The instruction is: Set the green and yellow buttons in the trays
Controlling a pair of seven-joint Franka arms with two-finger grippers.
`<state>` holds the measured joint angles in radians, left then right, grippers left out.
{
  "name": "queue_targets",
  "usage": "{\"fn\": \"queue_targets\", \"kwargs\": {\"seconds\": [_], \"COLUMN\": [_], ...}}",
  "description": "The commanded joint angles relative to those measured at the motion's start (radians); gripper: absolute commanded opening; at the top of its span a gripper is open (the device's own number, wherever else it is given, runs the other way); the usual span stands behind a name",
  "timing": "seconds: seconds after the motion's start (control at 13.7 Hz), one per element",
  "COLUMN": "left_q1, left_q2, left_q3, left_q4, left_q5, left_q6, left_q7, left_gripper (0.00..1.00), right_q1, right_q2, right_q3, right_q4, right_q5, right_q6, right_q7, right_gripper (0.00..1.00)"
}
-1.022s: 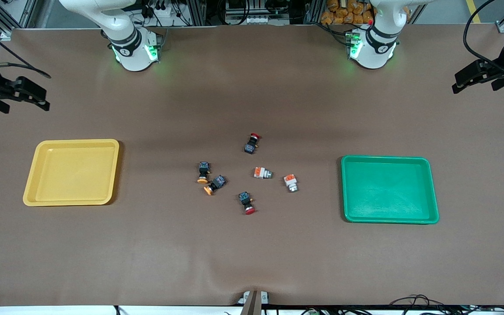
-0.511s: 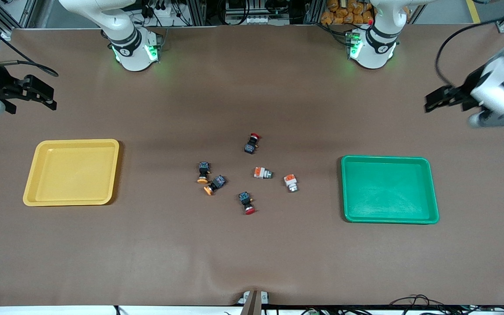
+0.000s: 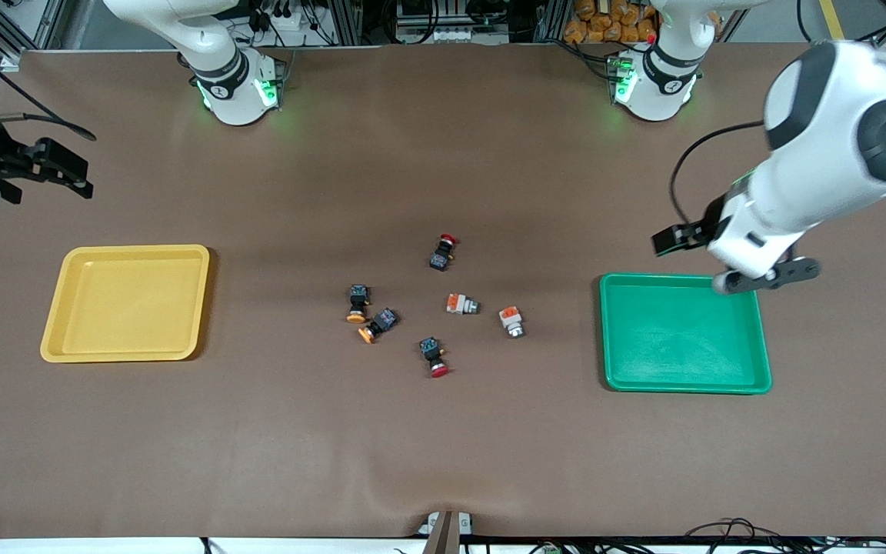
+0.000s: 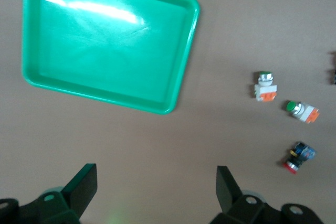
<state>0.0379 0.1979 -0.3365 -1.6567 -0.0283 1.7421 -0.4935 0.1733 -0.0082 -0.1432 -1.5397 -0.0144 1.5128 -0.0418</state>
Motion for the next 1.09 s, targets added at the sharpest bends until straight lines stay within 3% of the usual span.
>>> {"fn": "queue_targets", "kwargs": {"seconds": [0.0, 0.58, 1.02], "left_q1": [-0.041, -0.145, -0.229], "left_q2": [0.060, 0.215, 0.357], "left_q3": [-0.003, -0.003, 0.004], "left_q4": [0.023, 0.028, 0.026], "left_q5": [0.027, 0.077, 0.080], "left_q6": [0.056, 0.172, 0.347], "left_q7": [-0.078, -0.203, -0.348], "left_gripper": [1.00, 1.00, 1.00], "right_q1": [-0.023, 0.000, 0.115], "right_q2": [0.027, 0.080, 0.157], "right_q3": [0.002, 0.008, 0.010], "right_q4": [0.018, 0.018, 0.018], "right_q5": [-0.007, 0.014, 0.042], "right_q6": [0.036, 0.070, 0.070], "right_q7": [0.000, 0.014, 0.014], "right_gripper": [1.00, 1.00, 1.00]}}
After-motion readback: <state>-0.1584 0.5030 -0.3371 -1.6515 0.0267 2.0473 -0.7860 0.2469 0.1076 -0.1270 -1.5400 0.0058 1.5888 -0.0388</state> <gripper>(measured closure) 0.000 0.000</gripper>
